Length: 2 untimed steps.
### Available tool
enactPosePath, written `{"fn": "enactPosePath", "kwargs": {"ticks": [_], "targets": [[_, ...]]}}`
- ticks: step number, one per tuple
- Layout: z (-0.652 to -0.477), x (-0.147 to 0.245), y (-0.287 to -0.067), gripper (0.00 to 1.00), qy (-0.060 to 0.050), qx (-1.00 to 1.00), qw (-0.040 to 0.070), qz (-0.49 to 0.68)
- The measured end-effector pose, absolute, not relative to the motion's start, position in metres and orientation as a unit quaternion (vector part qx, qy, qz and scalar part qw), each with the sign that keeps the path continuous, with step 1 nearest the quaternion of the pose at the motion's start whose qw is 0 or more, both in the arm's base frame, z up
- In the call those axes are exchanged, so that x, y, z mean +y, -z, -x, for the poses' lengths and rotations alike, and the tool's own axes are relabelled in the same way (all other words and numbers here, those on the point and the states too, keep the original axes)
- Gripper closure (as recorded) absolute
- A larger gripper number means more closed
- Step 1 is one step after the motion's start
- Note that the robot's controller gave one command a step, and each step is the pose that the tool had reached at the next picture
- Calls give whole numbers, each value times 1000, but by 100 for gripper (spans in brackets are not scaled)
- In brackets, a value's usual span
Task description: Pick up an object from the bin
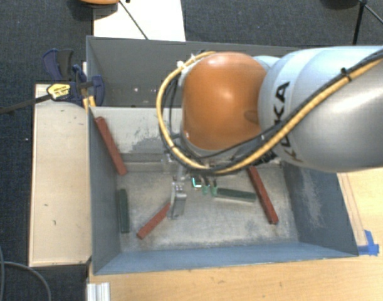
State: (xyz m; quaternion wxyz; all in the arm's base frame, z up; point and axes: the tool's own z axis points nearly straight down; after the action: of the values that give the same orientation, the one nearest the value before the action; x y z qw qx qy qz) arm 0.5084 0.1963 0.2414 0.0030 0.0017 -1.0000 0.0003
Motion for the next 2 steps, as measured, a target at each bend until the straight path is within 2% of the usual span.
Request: {"fn": "enactPosePath", "kwargs": {"ticks": [1,2], "targets": [[-510,195,-246,0,1,-1000,-1,1],[-511,204,-218,0,1,-999,-4,-34]]}}
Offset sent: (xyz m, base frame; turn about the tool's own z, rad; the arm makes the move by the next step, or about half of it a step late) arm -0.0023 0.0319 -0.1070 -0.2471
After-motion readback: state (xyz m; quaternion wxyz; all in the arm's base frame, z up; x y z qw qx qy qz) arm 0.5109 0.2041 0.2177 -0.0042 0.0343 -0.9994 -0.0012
